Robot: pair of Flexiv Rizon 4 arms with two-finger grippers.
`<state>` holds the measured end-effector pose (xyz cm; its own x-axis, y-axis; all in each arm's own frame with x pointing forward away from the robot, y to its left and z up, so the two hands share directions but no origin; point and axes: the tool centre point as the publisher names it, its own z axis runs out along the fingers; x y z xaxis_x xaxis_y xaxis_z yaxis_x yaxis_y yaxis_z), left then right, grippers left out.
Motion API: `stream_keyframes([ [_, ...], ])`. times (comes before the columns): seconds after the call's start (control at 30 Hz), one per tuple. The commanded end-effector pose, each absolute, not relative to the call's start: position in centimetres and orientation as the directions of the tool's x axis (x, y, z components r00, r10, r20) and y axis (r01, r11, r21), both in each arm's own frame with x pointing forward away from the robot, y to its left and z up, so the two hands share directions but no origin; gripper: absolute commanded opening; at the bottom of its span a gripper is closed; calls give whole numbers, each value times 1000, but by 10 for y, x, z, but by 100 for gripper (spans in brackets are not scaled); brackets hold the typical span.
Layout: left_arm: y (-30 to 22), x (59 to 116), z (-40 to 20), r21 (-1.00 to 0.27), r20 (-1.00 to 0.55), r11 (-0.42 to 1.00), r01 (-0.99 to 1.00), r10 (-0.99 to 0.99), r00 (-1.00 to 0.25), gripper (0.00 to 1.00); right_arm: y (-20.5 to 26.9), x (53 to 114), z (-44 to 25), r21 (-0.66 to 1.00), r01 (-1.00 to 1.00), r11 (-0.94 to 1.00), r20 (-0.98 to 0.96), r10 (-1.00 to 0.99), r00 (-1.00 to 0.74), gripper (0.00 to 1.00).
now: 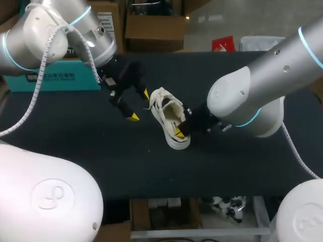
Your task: Open the shoe tongue, take the insole out of the shoe, put the insole back into the shoe, and pack the shoe into the shoebox
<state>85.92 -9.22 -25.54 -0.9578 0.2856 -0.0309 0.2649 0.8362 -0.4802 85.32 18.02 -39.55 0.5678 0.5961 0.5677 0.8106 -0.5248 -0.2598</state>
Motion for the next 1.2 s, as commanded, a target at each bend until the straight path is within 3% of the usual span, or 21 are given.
stream_keyframes([
  [0.03, -92, 859, -255, -479, -31, 837, 265, 285, -958, 100, 196, 848, -398, -140, 794, -592, 486, 657, 576, 0],
  [0.6, -92, 859, -255, -479, -31, 837, 265, 285, -958, 100, 158, 848, -353, -177, 838, -517, 630, 595, 500, 0],
  [1.0, -92, 859, -255, -479, -31, 837, 265, 285, -958, 100, 142, 877, -333, -142, 895, -424, 543, 722, 428, 0],
  [1.03, -92, 859, -255, -479, -31, 837, 265, 285, -958, 100, 139, 881, -333, -153, 896, -417, 531, 730, 430, 16],
  [1.07, -92, 859, -255, -479, -31, 837, 265, 285, -958, 100, 135, 884, -333, -159, 895, -416, 524, 733, 434, 73],
  [1.1, -92, 859, -255, -479, -31, 837, 265, 285, -958, 100, 130, 885, -332, -167, 894, -415, 537, 723, 436, 100],
  [1.2, -92, 859, -255, -479, -31, 837, 265, 285, -958, 100, 130, 885, -332, -167, 894, -415, 537, 723, 436, 100],
])
